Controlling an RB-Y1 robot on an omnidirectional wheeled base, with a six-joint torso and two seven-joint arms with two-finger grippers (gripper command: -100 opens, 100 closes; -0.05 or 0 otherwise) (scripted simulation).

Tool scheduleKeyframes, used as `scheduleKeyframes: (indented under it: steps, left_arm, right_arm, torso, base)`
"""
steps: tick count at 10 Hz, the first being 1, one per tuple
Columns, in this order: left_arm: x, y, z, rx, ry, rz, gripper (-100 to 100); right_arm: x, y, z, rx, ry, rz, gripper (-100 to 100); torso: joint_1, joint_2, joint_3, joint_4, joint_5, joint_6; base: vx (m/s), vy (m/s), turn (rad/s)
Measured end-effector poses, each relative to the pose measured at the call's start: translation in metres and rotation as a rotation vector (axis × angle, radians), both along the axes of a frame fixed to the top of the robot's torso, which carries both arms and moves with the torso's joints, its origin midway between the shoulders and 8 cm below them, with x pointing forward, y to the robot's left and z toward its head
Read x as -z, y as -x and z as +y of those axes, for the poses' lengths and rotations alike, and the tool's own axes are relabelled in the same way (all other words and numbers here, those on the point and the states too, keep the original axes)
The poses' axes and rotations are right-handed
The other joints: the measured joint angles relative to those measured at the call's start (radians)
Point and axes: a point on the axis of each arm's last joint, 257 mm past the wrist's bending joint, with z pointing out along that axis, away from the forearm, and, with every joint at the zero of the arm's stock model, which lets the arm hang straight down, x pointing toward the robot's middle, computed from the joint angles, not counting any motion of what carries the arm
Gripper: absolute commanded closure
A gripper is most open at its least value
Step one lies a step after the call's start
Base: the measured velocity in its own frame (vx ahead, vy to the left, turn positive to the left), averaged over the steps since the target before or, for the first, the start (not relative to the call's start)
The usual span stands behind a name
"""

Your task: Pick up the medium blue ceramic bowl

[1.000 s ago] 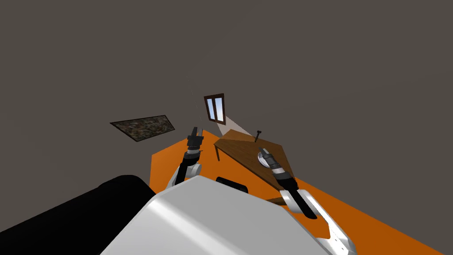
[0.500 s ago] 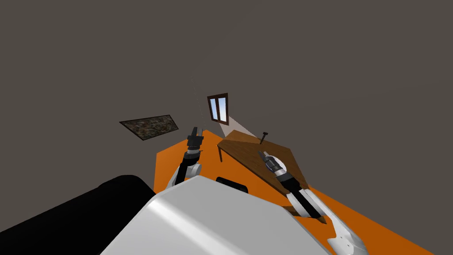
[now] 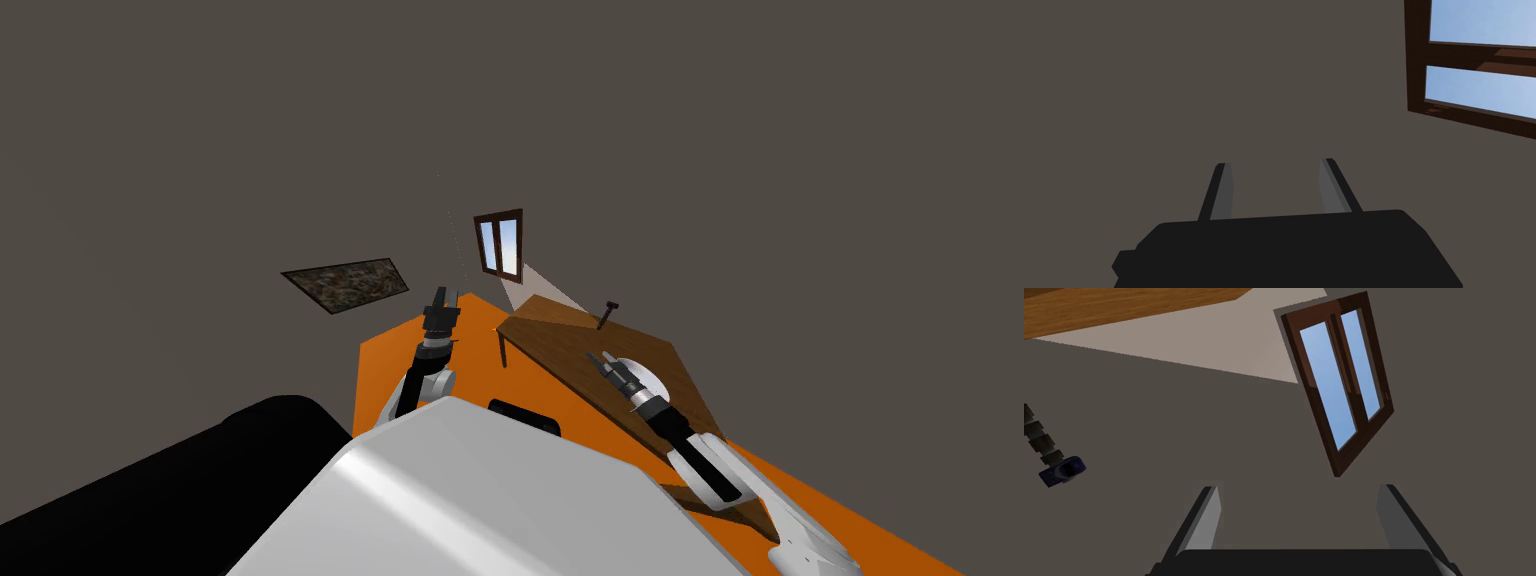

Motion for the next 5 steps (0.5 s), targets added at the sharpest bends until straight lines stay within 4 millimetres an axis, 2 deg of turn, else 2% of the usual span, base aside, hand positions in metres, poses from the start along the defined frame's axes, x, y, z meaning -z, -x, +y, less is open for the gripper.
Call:
scheduleKeyframes:
  steps: [5]
  left_arm:
    - [0.0,0.0,0.0,0.0,0.0,0.0,0]
  right_arm:
    - [0.048,0.009,-0.047,-0.025,0.224,0.084,-100]
  torso:
    - [0.001,0.0,0.0,0.0,0.0,0.0]
  base:
    - [0.036,0.093,0.072]
